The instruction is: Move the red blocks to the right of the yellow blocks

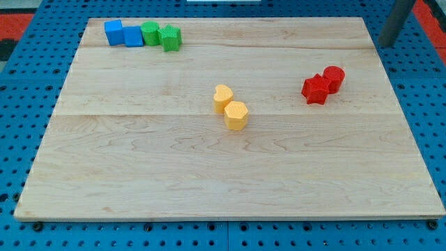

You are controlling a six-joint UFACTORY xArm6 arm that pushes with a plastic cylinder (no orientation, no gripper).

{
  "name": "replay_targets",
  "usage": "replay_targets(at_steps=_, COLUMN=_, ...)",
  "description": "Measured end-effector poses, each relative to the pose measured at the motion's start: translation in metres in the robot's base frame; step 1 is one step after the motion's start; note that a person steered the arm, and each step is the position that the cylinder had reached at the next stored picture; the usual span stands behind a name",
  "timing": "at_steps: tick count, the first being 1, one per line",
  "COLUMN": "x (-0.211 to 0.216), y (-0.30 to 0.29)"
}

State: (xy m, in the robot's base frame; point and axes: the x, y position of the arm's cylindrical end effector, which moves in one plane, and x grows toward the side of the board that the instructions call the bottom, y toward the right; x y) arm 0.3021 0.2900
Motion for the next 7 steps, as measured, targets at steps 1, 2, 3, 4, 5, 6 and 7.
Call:
replay_targets(at_steps=1, x=0.055, y=-0.081)
replay_targets(at_steps=2, x=0.071, y=-0.155)
replay_targets(at_steps=3, x=0.075, y=-0.172)
replay_targets(at_steps=4, x=0.096, y=-0.134)
replay_targets(at_steps=5, x=0.127, y=-0.190)
replay_targets(at_steps=6, x=0.127, y=-0.231)
replay_targets(at_steps=7, x=0.146, y=-0.132)
